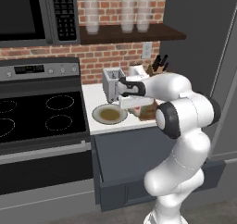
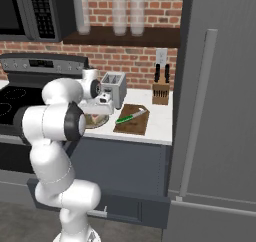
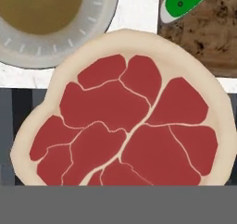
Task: Pick up the knife from the drawer and place it on the cutting board. Then place the meat from the plate to the cutting board.
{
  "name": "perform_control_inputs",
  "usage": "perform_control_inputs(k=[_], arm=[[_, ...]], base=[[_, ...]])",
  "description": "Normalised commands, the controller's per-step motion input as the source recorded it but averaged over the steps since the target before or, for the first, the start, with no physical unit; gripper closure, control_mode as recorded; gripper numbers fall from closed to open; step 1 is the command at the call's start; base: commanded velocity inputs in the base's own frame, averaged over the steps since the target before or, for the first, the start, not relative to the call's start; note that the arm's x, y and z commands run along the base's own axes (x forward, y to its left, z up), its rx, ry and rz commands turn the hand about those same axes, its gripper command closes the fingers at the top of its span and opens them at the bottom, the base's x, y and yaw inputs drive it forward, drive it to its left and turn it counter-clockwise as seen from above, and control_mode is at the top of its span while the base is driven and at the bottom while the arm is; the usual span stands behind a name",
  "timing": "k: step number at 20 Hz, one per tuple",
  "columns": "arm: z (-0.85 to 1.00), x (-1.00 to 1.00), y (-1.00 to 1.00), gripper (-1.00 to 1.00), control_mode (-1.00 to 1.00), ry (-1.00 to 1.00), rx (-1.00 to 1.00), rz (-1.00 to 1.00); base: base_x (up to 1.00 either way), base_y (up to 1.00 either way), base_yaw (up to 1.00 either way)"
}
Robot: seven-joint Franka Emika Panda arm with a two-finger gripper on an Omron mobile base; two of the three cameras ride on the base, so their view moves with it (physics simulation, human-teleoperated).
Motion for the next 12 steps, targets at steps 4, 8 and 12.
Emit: perform_control_inputs(k=[4, 8, 12], arm=[[0.0, 0.03, -0.8, 1.0, -1.0, 0.0, 0.0, -0.12], [0.0, 0.28, -0.8, 1.0, -1.0, 0.04, 0.0, -0.12], [0.0, 0.48, -0.67, 1.0, -1.0, 0.07, 0.0, -0.09]], base=[[0.0, 0.0, 0.0], [0.0, 0.0, 0.0], [0.0, 0.0, 0.0]])
